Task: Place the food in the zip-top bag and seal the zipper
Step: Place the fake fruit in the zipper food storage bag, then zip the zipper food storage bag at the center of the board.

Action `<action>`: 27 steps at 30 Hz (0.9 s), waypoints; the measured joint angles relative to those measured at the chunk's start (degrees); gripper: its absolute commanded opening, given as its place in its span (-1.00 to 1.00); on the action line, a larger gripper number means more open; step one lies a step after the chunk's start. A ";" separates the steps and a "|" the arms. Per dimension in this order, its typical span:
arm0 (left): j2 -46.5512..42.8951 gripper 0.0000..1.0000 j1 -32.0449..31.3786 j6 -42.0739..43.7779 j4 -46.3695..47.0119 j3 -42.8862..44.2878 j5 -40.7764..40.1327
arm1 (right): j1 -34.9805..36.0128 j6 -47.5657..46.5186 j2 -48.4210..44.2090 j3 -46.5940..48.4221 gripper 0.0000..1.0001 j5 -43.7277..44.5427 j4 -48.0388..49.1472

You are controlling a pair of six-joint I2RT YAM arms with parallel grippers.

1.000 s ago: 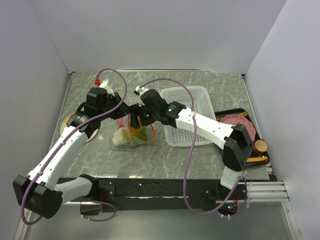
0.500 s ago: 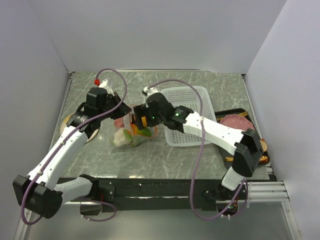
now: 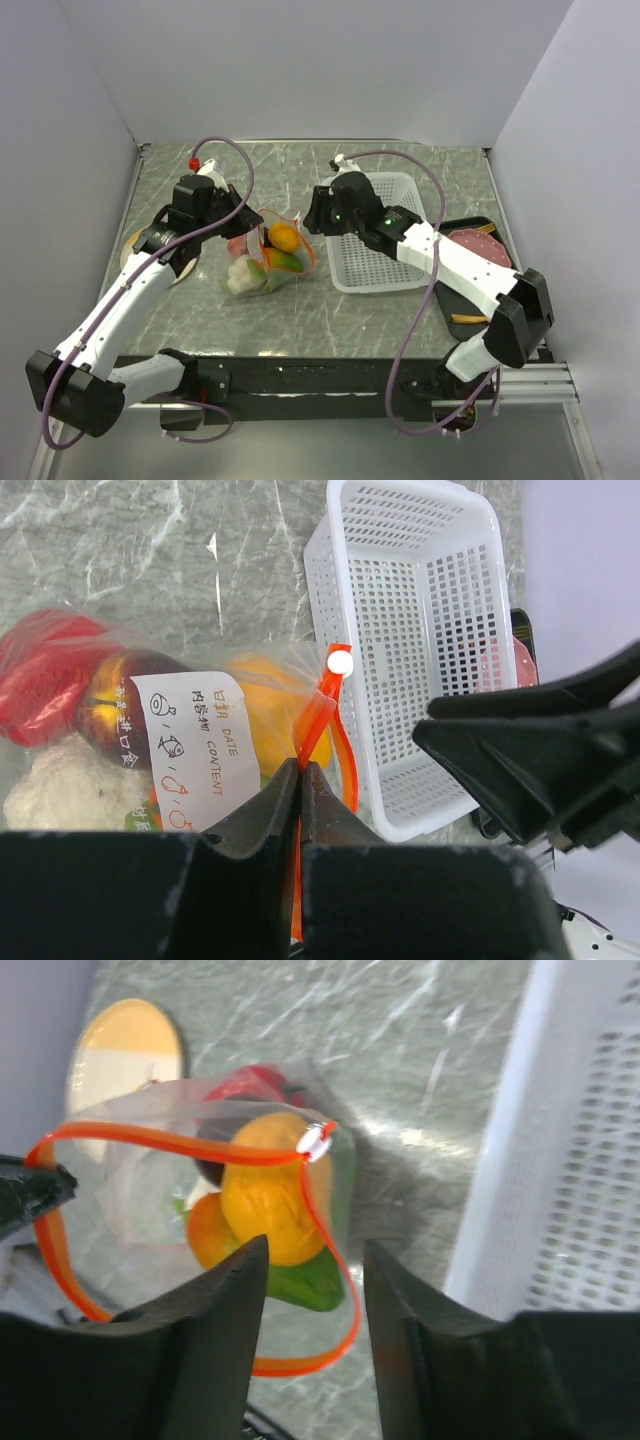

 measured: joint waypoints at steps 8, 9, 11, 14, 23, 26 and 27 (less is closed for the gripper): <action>0.00 -0.86 0.00 0.00 0.00 -0.02 0.24 | -2.64 7.69 6.49 2.32 -0.04 -10.01 3.37; 0.00 -0.86 0.00 0.00 0.00 -0.02 0.26 | -2.64 8.79 7.52 3.06 -0.03 -10.64 3.56; 0.00 -0.86 0.00 0.02 -0.02 -0.02 0.28 | -2.64 10.56 9.31 4.17 -0.01 -11.45 3.80; 0.00 -0.85 0.00 0.02 0.00 -0.02 0.31 | -2.64 13.00 11.06 4.55 -0.01 -11.96 4.24; -0.02 -0.86 0.00 0.02 0.00 -0.02 0.35 | -2.64 15.72 11.56 4.46 0.02 -10.60 4.52; -0.02 -0.86 0.00 0.02 0.00 -0.02 0.37 | -2.64 16.35 10.71 2.89 0.03 -10.12 6.67; -0.02 -0.86 0.00 0.02 0.00 -0.02 0.37 | -2.64 16.59 10.19 2.23 0.04 -9.55 6.91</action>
